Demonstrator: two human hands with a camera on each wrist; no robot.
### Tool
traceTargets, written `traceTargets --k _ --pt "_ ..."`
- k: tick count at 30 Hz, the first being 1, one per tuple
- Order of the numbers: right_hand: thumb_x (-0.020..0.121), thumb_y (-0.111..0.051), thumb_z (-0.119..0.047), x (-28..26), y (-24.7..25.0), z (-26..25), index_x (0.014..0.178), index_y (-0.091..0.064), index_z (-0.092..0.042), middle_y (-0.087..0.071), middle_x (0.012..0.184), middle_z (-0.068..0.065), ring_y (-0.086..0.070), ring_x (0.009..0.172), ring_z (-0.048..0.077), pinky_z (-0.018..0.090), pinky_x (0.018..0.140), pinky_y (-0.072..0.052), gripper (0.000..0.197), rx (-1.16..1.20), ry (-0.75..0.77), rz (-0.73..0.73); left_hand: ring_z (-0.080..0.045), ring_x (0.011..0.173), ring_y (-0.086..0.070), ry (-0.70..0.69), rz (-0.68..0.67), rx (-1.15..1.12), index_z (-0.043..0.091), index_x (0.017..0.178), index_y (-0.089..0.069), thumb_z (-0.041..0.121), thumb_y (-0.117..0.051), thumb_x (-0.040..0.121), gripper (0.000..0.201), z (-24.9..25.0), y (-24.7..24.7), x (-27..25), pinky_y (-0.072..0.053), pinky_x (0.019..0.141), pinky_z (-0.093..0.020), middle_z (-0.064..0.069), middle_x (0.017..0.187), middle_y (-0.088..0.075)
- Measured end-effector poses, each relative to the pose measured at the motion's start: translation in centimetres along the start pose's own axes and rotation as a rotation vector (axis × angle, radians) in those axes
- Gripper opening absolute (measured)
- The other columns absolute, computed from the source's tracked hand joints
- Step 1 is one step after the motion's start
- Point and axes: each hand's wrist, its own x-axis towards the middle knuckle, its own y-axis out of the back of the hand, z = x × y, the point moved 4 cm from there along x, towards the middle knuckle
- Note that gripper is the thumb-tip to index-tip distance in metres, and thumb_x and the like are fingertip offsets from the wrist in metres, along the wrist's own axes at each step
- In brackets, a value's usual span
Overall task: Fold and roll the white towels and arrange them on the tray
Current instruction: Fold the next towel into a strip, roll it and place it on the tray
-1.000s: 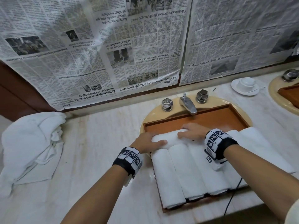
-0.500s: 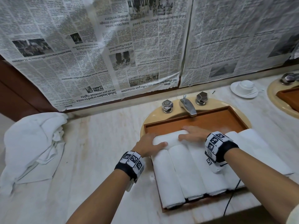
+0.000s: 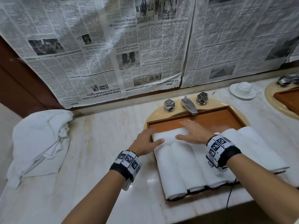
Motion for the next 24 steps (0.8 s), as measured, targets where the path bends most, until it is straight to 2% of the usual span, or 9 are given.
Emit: traceTargets --k 2,9,14,16,20,24 --pt "0.087 -0.058 -0.061 -0.4 -0.4 -1.1 0.154 -0.026 -0.017 -0.025 0.160 0.002 -0.027 0.144 0.022 0.041 0.116 -0.029 0.086 -0.004 0.010 0.016 -0.021 0.142 -0.035 0.013 0.029 0.022 0.029 0.150 -0.036 0.067 -0.057 0.086 0.078 -0.5 0.8 -1.0 -0.032 0.115 -0.046 0.001 0.155 -0.038" --pt "0.088 -0.058 -0.058 -2.3 -1.6 -7.5 0.153 -0.029 -0.018 -0.029 0.158 -0.002 -0.029 0.143 0.019 0.039 0.113 -0.032 0.082 -0.030 0.069 0.058 -0.021 0.142 -0.034 0.045 0.094 0.043 0.032 0.150 -0.035 0.069 -0.055 0.087 0.077 -5.2 3.6 -4.7 -0.033 0.115 -0.049 0.003 0.156 -0.035" --pt "0.088 -0.059 -0.057 -3.3 -3.3 -14.2 0.149 -0.034 -0.019 -0.037 0.151 -0.001 -0.036 0.137 0.019 0.036 0.106 -0.036 0.076 -0.051 0.127 0.062 -0.020 0.142 -0.033 0.069 0.138 0.027 0.033 0.149 -0.036 0.070 -0.054 0.087 0.074 -10.0 6.6 -8.7 -0.033 0.114 -0.048 0.004 0.156 -0.035" --pt "0.088 -0.057 -0.060 -3.5 -4.5 -17.3 0.150 -0.032 -0.018 -0.034 0.154 -0.001 -0.034 0.139 0.019 0.037 0.108 -0.035 0.079 -0.065 0.141 0.060 -0.020 0.143 -0.032 0.076 0.155 0.031 0.033 0.149 -0.036 0.069 -0.054 0.088 0.073 -12.3 8.1 -10.7 -0.032 0.115 -0.048 0.005 0.156 -0.035" --pt "0.091 -0.055 -0.059 -3.4 -7.4 -24.1 0.153 -0.028 -0.018 -0.026 0.160 -0.002 -0.026 0.145 0.016 0.035 0.114 -0.025 0.080 -0.052 0.189 0.064 -0.021 0.142 -0.033 0.111 0.183 0.062 0.033 0.150 -0.036 0.066 -0.055 0.089 0.071 -17.4 11.8 -15.3 -0.032 0.114 -0.050 0.004 0.156 -0.034" --pt "0.092 -0.052 -0.059 -2.8 -10.4 -29.8 0.152 -0.030 -0.020 -0.029 0.158 -0.004 -0.030 0.142 0.016 0.036 0.112 -0.031 0.074 -0.002 0.229 0.051 -0.023 0.141 -0.034 0.172 0.241 0.079 0.030 0.149 -0.037 0.058 -0.058 0.092 0.068 -22.4 15.1 -19.6 -0.034 0.113 -0.047 0.002 0.156 -0.035"
